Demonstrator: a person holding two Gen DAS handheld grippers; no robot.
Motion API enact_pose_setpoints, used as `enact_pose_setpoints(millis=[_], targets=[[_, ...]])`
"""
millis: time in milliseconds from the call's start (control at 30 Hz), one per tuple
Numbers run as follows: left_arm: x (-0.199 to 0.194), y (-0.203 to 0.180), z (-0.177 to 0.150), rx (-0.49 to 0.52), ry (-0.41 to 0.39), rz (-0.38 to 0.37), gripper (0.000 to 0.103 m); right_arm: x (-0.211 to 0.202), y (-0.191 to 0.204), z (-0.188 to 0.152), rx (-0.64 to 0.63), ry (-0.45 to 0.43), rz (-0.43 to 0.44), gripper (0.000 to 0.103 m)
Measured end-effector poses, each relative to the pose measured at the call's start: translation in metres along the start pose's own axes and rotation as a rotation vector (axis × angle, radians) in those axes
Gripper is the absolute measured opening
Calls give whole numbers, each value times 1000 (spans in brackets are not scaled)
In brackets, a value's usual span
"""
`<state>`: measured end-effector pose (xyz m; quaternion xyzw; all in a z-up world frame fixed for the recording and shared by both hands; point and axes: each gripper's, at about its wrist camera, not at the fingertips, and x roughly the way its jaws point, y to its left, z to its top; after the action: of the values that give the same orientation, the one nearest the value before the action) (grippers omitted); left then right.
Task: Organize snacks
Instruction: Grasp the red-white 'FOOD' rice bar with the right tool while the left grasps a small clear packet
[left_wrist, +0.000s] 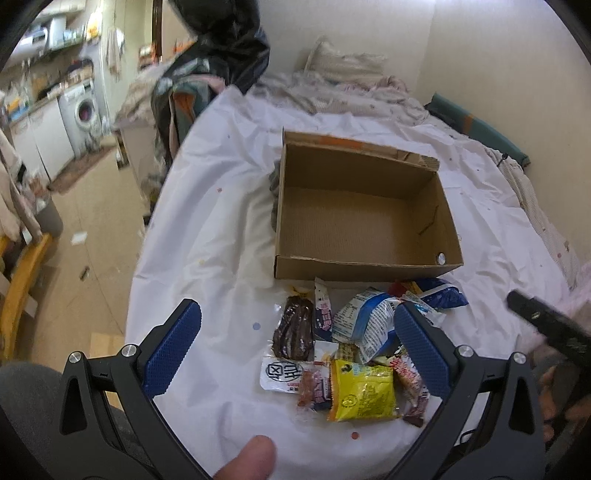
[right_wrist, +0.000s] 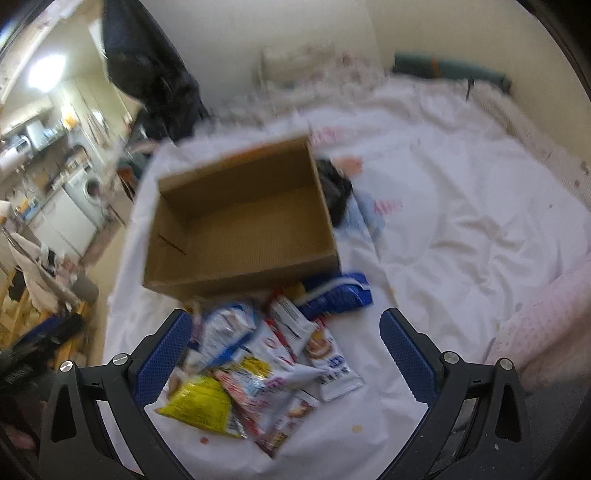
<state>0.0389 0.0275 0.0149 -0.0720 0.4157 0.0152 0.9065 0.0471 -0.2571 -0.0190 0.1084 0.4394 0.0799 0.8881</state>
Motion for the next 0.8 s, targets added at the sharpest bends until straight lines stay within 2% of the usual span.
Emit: enact_pose_setpoints(millis=[67,100,200,267,367,533,733,800], targets=[[7,2,8,-14,43,-21,103,20,-12,7,21,105,-33,101],[11,3,12,-19,61,-25,103,35,-16,9,20,192,-43,97],[24,5,19,-22,119,-23,103,67,-29,4,38,352,-38,76],[32,8,21,-24,148,-14,103,83,-36,0,50,405,-70,63],[45,14,19,-51,201,-12,103,108,-42,-6,28,464,-131,57],[59,19,10,-70,245,-14,103,147,-40,-16,3,561,-132,52],[70,20,5,-67,273,-11,103,170,-22,-21,-62,588,-117,52],[72,20,4,-66,278,-13,103,176,-14,-27,-113,596,-145,52]])
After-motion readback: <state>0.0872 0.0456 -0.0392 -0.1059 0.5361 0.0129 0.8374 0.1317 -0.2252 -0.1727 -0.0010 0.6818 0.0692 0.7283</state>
